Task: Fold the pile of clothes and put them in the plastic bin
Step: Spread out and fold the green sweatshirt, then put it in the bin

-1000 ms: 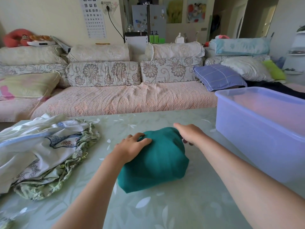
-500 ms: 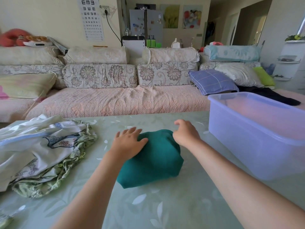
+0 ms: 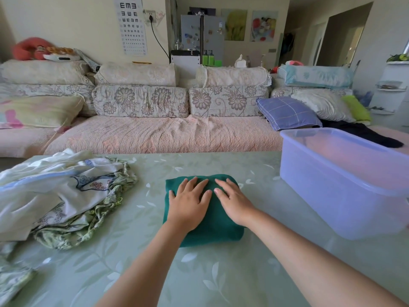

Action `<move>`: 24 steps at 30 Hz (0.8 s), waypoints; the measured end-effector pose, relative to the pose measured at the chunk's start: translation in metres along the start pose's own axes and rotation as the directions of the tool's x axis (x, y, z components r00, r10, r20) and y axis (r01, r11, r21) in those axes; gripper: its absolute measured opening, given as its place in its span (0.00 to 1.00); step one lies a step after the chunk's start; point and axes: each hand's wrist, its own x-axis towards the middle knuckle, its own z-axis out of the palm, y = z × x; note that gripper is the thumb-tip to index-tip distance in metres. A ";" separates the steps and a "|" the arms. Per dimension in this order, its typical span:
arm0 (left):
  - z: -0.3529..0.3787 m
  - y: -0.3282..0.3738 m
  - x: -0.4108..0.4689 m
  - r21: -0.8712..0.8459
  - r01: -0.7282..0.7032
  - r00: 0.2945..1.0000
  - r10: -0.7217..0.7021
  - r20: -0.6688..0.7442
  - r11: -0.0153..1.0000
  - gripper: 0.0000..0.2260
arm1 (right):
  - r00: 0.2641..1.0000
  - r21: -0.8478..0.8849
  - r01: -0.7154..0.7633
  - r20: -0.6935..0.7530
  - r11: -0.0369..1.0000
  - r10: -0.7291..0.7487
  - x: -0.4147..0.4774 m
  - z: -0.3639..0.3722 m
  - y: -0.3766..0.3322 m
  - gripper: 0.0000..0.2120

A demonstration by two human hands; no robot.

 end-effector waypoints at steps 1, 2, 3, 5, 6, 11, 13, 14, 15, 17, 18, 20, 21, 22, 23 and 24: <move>0.000 0.000 -0.005 0.008 0.027 1.000 -0.027 -0.004 1.000 0.22 | 1.000 0.017 -0.001 -0.008 1.000 0.001 -0.003 0.000 0.000 0.24; 0.000 0.001 -0.011 0.023 0.053 0.998 -0.053 -0.015 0.998 0.22 | 1.000 0.036 -0.001 -0.018 0.999 0.002 -0.005 0.000 0.000 0.24; 0.000 0.003 -0.018 0.050 0.080 0.996 -0.079 -0.030 0.996 0.22 | 1.000 0.053 -0.001 -0.027 0.999 0.003 -0.008 0.001 0.001 0.24; -0.001 0.006 -0.034 0.132 0.131 0.990 -0.124 -0.061 0.983 0.23 | 0.999 0.087 -0.003 -0.050 0.996 0.007 -0.014 0.002 0.002 0.24; -0.001 0.008 -0.040 0.149 0.160 0.986 -0.152 -0.067 0.976 0.24 | 0.998 0.105 -0.006 -0.065 0.994 0.013 -0.018 0.003 0.001 0.24; -0.015 0.004 -0.056 -0.191 0.328 0.944 -0.327 0.038 0.925 0.25 | 0.992 0.165 -0.034 -0.111 0.986 0.053 -0.037 0.011 -0.002 0.25; -0.030 0.000 -0.054 -0.260 0.367 0.930 -0.362 0.069 0.893 0.20 | 0.994 0.202 -0.029 -0.101 0.979 0.051 -0.044 0.011 0.000 0.25; -0.037 -0.003 -0.053 -0.264 0.389 0.921 -0.381 0.084 0.882 0.19 | 0.995 0.238 -0.032 -0.089 0.971 0.054 -0.047 0.009 0.000 0.24; -0.043 -0.005 -0.052 -0.251 0.409 0.913 -0.397 0.099 0.878 0.19 | 0.995 0.280 -0.043 -0.077 0.959 0.067 -0.048 0.007 0.000 0.24; -0.048 -0.010 -0.048 -0.232 0.450 0.893 -0.433 0.120 0.863 0.21 | 0.987 0.361 -0.116 -0.066 0.925 0.149 -0.048 0.002 -0.003 0.28; -0.049 -0.011 -0.046 -0.236 0.465 0.886 -0.448 0.124 0.853 0.22 | 0.976 0.390 -0.177 -0.051 0.903 0.214 -0.047 0.000 -0.007 0.34; -0.045 -0.011 -0.040 -0.322 0.469 0.883 -0.452 0.130 0.823 0.26 | 0.944 0.424 -0.294 -0.013 0.857 0.330 -0.040 0.000 -0.011 0.45; -0.042 -0.010 -0.038 -0.394 0.448 0.893 -0.426 0.148 0.802 0.29 | 0.937 0.430 -0.314 -0.003 0.846 0.349 -0.036 0.001 -0.011 0.48; -0.039 -0.011 -0.036 -0.464 0.418 0.908 -0.381 0.176 0.781 0.33 | 0.936 0.429 -0.319 0.002 0.845 0.352 -0.031 0.002 -0.011 0.49; -0.035 -0.011 -0.034 -0.511 0.391 0.920 -0.331 0.208 0.766 0.37 | 0.939 0.426 -0.313 0.001 0.849 0.345 -0.028 0.003 -0.012 0.49; -0.032 -0.012 -0.033 -0.523 0.384 0.923 -0.302 0.238 0.761 0.40 | 0.938 0.414 -0.312 -0.008 0.855 0.346 -0.026 0.004 -0.013 0.50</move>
